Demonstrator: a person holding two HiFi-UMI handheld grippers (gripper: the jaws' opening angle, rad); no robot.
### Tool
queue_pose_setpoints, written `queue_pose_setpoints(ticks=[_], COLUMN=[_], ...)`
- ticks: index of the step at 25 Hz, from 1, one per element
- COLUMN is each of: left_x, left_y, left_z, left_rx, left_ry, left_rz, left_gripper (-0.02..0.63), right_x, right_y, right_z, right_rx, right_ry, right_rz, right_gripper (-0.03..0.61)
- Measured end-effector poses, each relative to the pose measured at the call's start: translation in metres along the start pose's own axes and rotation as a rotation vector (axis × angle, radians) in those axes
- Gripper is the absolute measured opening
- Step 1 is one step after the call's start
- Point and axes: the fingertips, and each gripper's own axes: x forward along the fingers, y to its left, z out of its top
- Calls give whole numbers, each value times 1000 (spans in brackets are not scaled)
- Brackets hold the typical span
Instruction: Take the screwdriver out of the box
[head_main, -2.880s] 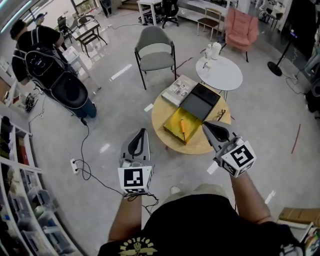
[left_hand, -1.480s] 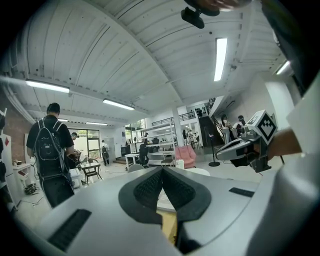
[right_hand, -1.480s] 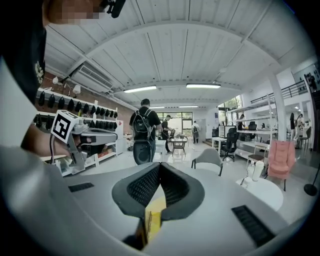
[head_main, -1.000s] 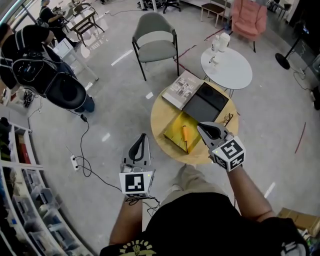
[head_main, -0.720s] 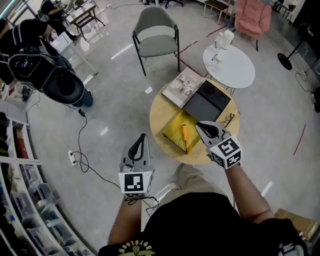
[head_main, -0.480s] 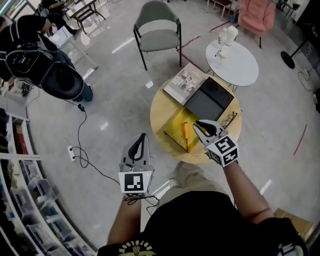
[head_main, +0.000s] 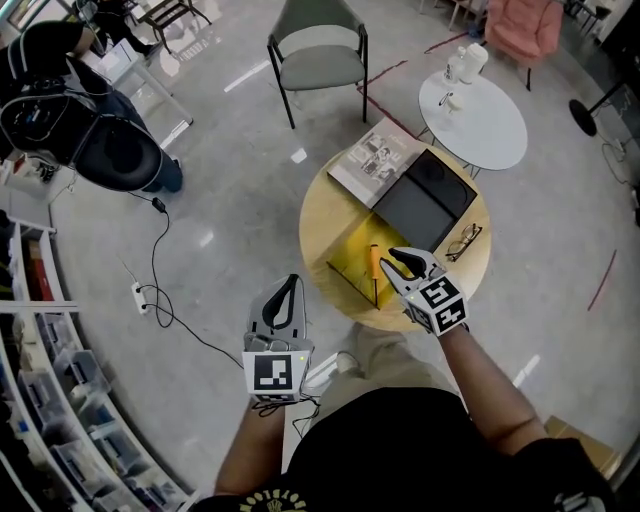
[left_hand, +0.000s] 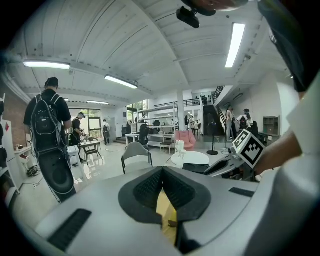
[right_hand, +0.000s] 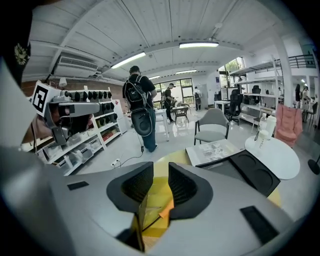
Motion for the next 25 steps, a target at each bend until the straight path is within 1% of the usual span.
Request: queue_pose_setpoints(ticks=[4,8,12,19,25], left_x=[6,10,15,17,23], left_y=[6,9,7,-5,-4], left_z=[-2,-13,-21,-44,-47], left_rx=[-14,-21,-26,-39,-34], left_ry=[-4,4,15,66,84], left_rz=[8,12,1,-19,-12], left_gripper=[14,14,14,14,14], right_x=[15,29,44,72,96], right_y=[-7,-7,-13,-23,-39], right_z=[-22,-40,-60,-93,-122], right_rx=[17,50,46,87,136], right_ry=[45,86,120,177,248], right_rz=[0,7,12,18,-1], right_gripper=[114,117,120,132,150])
